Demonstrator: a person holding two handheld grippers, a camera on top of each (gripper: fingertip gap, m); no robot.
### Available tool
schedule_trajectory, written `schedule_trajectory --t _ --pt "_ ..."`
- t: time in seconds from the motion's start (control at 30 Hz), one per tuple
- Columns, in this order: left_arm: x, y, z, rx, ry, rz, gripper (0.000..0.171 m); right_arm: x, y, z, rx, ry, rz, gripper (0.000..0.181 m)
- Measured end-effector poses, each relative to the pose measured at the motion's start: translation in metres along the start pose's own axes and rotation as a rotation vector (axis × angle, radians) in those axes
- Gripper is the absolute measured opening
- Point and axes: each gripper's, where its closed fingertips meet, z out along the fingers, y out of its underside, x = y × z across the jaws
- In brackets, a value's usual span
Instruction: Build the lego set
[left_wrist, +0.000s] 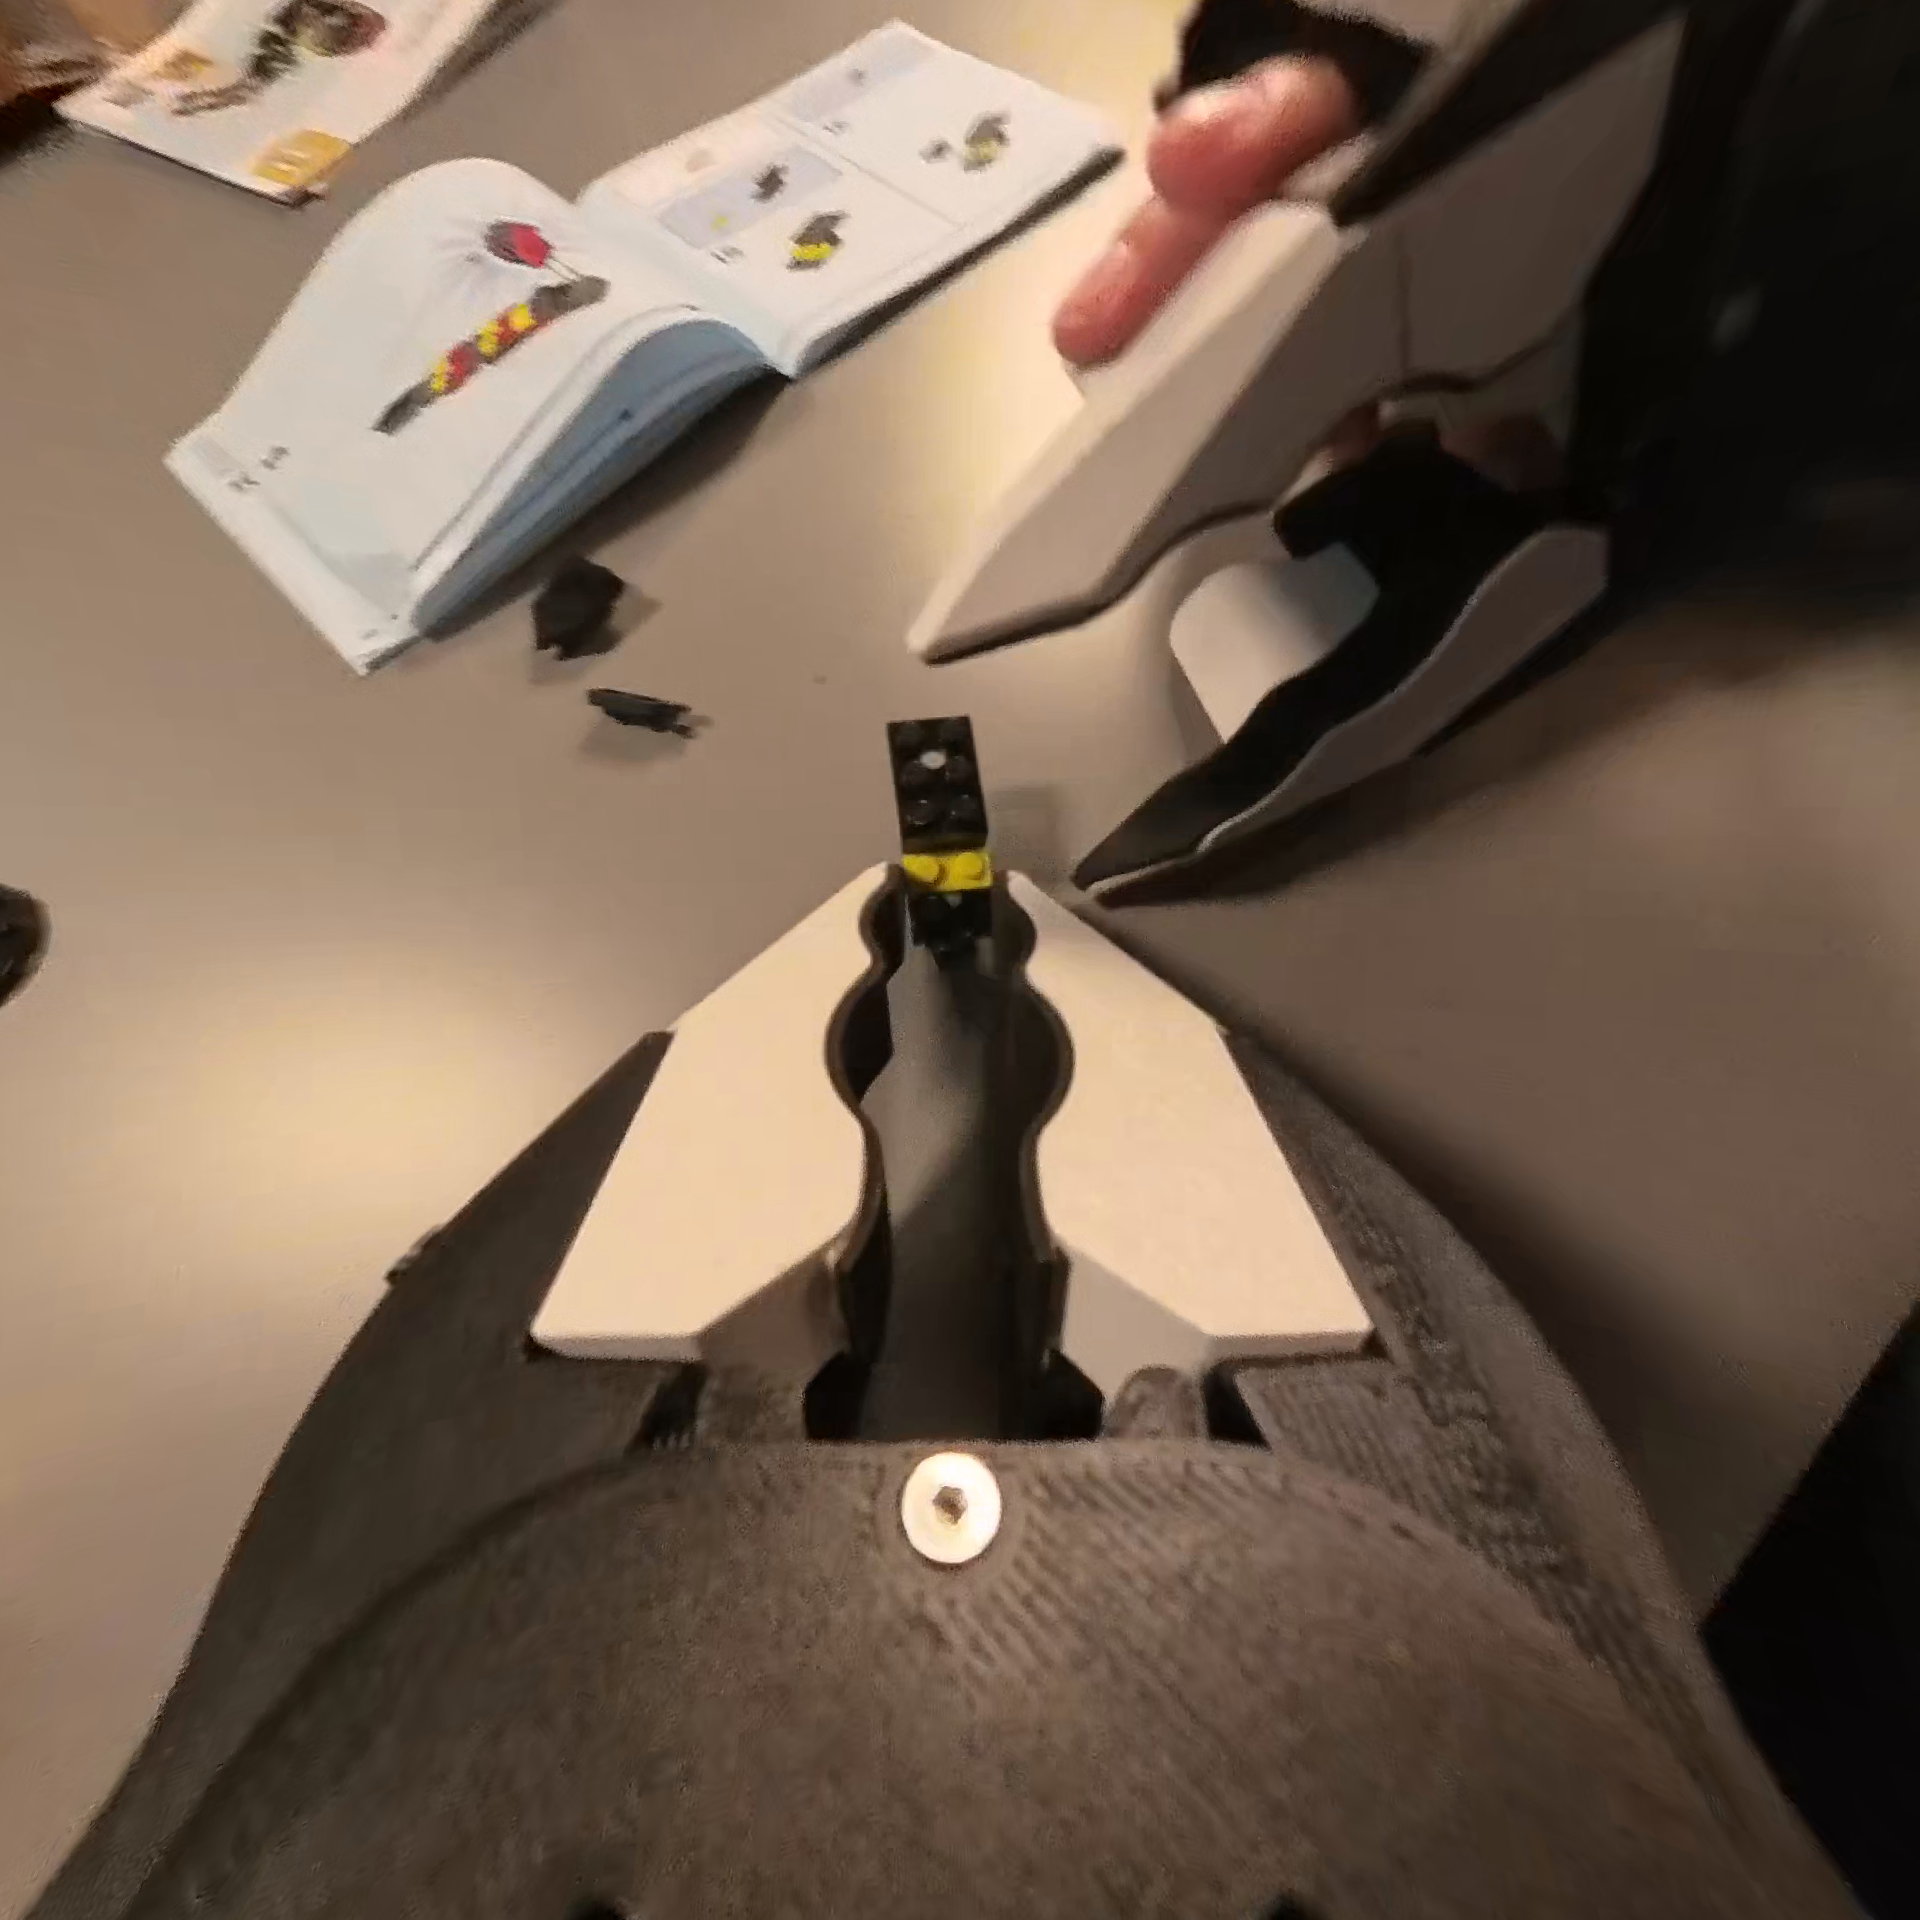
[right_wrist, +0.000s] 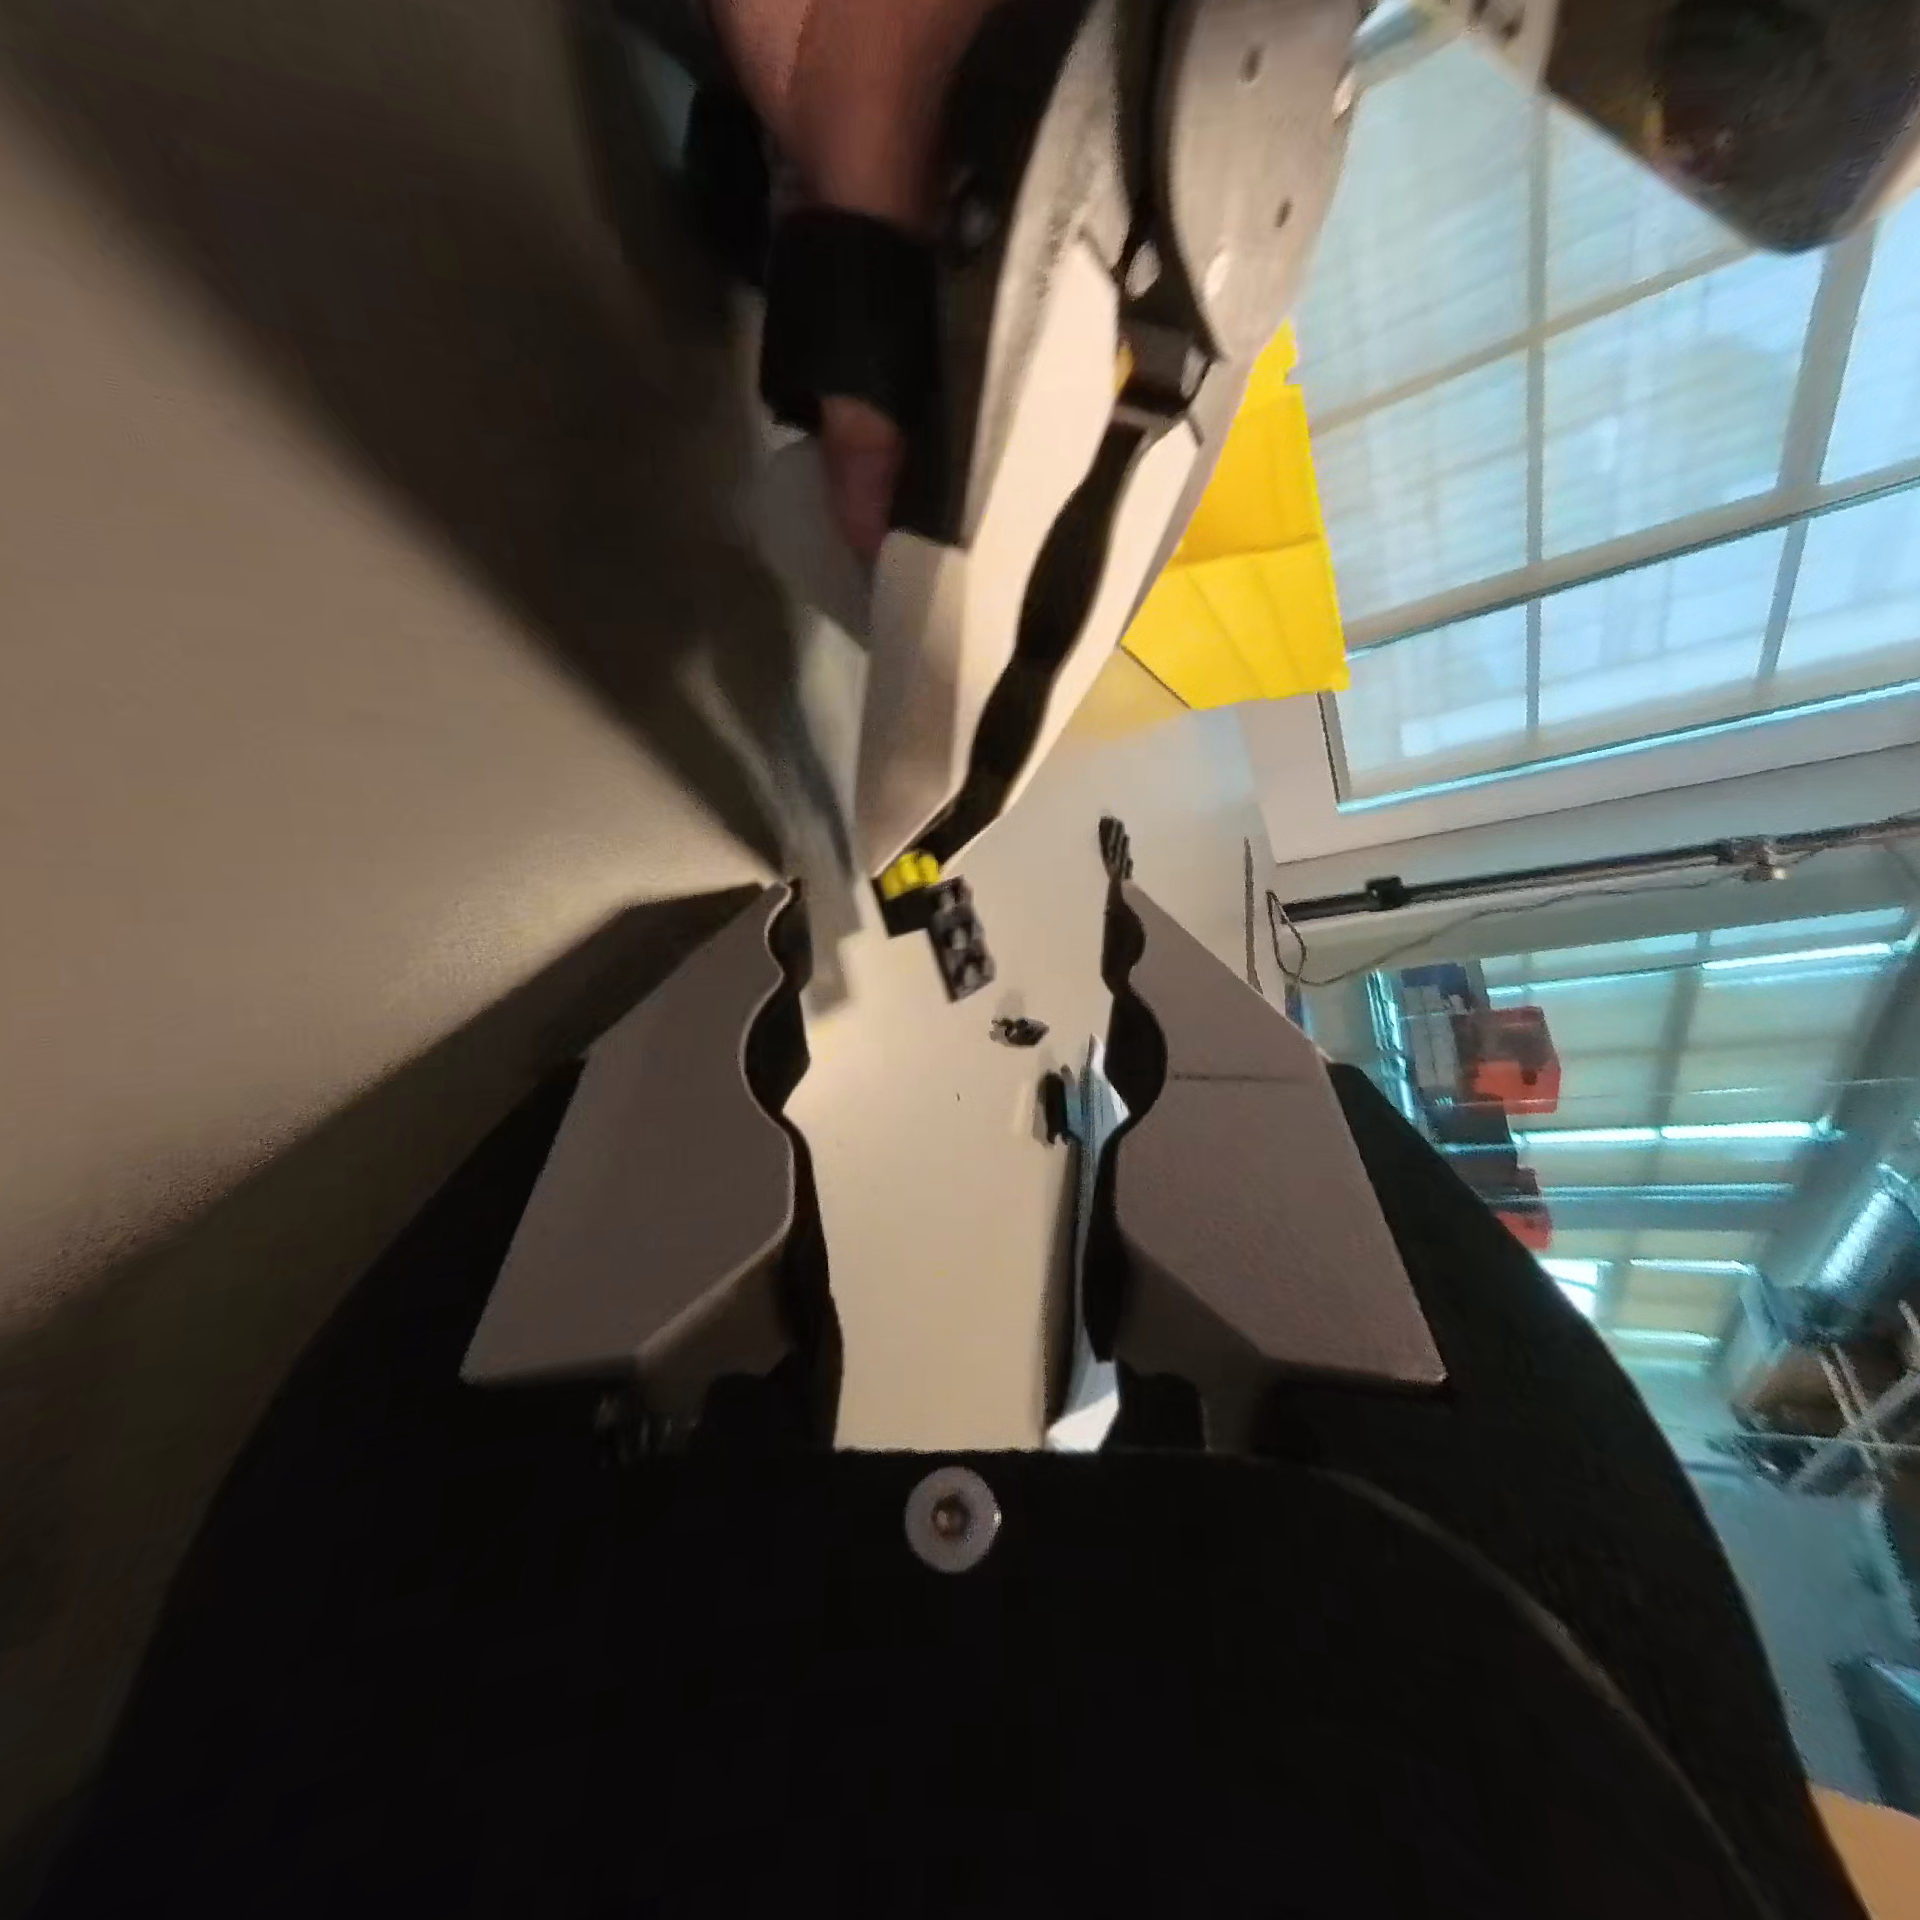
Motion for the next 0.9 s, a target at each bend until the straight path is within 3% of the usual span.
schedule_trajectory --t 0.17,0.27,0.37,0.47,0.57,0.7,0.9 --pt "0.002 -0.01 -0.004 0.066 0.074 -0.076 0.016 0.001 0.011 0.008 -0.164 0.052 -0.157 0.042" --pt "0.006 -0.016 -0.005 0.102 0.124 -0.121 0.016 0.003 0.013 0.01 -0.211 0.059 -0.151 0.038" --pt "0.012 -0.022 -0.006 0.137 0.186 -0.164 0.016 0.011 0.017 0.009 -0.267 0.097 -0.161 0.016" --pt "0.012 -0.028 -0.012 0.193 0.187 -0.143 0.016 0.017 0.015 0.006 -0.262 0.128 -0.153 0.014" --pt "0.011 -0.029 -0.019 0.226 0.156 -0.123 0.028 0.022 0.014 0.004 -0.253 0.155 -0.156 0.014" --pt "0.009 -0.033 -0.029 0.293 0.138 -0.115 0.018 0.024 0.011 0.003 -0.245 0.173 -0.176 0.014" --pt "0.011 -0.028 -0.025 0.251 0.152 -0.104 0.02 0.025 0.01 0.002 -0.234 0.18 -0.167 0.013"
